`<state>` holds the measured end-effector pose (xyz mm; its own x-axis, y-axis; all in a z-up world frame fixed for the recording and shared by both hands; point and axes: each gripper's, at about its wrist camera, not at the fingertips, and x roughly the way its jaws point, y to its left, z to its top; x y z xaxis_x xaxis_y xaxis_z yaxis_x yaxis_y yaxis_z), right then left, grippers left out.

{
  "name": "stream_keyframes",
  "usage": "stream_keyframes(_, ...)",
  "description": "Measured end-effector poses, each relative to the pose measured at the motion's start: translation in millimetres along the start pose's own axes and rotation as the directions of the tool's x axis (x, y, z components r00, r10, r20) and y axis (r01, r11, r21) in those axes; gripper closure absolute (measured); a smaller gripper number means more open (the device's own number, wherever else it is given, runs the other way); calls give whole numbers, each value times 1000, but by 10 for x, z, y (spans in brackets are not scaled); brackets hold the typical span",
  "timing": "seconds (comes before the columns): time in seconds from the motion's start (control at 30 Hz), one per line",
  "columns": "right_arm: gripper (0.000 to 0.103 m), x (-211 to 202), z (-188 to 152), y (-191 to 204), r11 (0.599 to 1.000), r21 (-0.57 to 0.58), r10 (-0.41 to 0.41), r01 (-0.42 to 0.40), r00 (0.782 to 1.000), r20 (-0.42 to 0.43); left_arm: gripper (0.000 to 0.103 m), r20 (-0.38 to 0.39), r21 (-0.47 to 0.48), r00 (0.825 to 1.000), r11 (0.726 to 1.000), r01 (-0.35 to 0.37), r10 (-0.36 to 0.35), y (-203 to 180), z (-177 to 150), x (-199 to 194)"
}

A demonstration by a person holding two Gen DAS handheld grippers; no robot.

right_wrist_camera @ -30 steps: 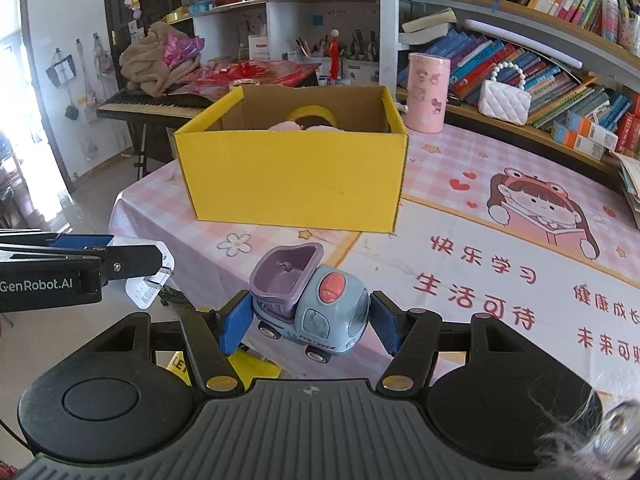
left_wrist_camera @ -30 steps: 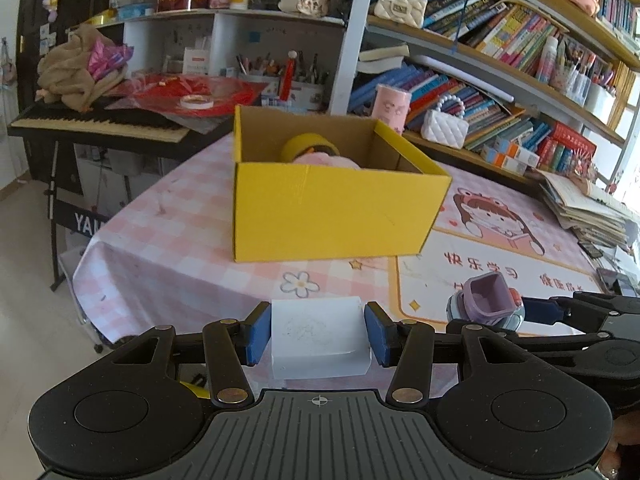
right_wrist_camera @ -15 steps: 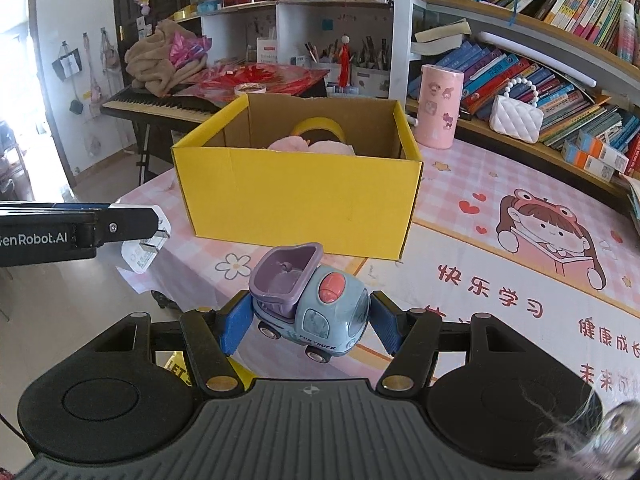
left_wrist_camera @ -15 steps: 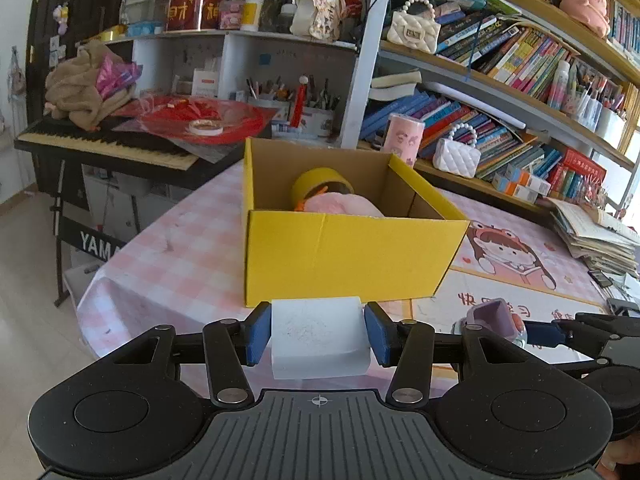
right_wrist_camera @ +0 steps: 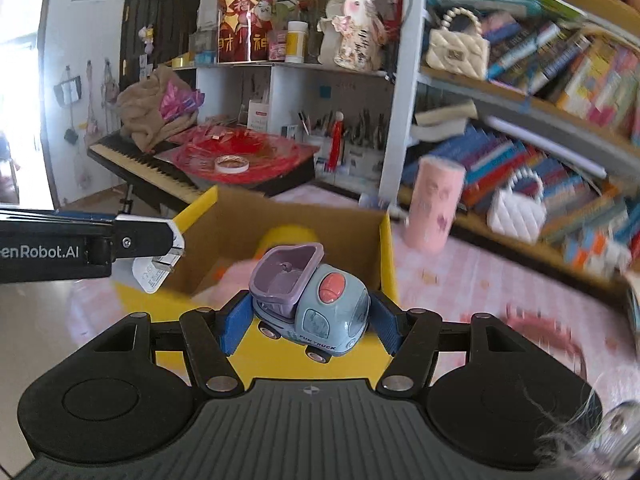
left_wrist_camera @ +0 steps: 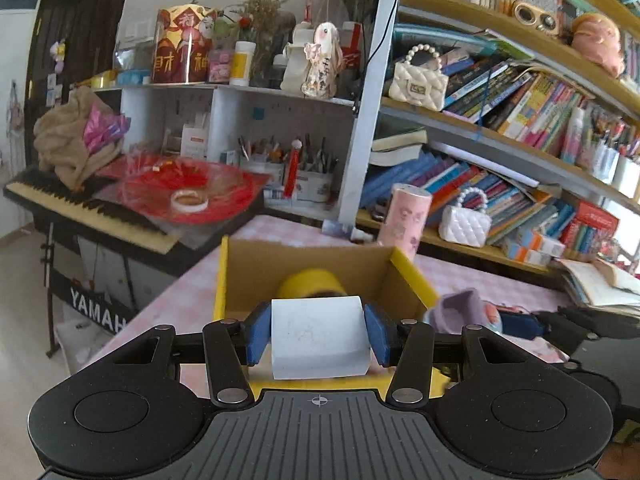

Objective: Organize objects
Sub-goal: 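Carry the charger and toy car into the yellow box and release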

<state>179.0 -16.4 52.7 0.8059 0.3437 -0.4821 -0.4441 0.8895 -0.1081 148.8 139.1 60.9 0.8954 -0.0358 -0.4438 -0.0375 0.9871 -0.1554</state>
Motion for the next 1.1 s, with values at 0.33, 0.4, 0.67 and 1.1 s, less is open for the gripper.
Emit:
stream_keyframes(0.33, 42, 856, 55, -192, 993, -1, 116, -118, 974, -195, 55, -139, -3, 988, 997, -74, 73, -51, -94, 697)
stream_keyframes(0.4, 42, 919, 18, -207, 988, 17, 151, -151, 962, -228, 54, -164, -10, 984, 998, -67, 65, -56, -138, 749)
stream_keyframes(0.67, 31, 863, -10, -235, 987, 36, 162, -158, 965, -206, 44, -161, -45, 984, 995, -85, 76, -71, -172, 745)
stream_keyframes(1.1, 23, -394, -278, -667, 995, 99, -24, 24, 1000, -3, 9, 62, 43, 998, 999, 28, -31, -565, 52, -60)
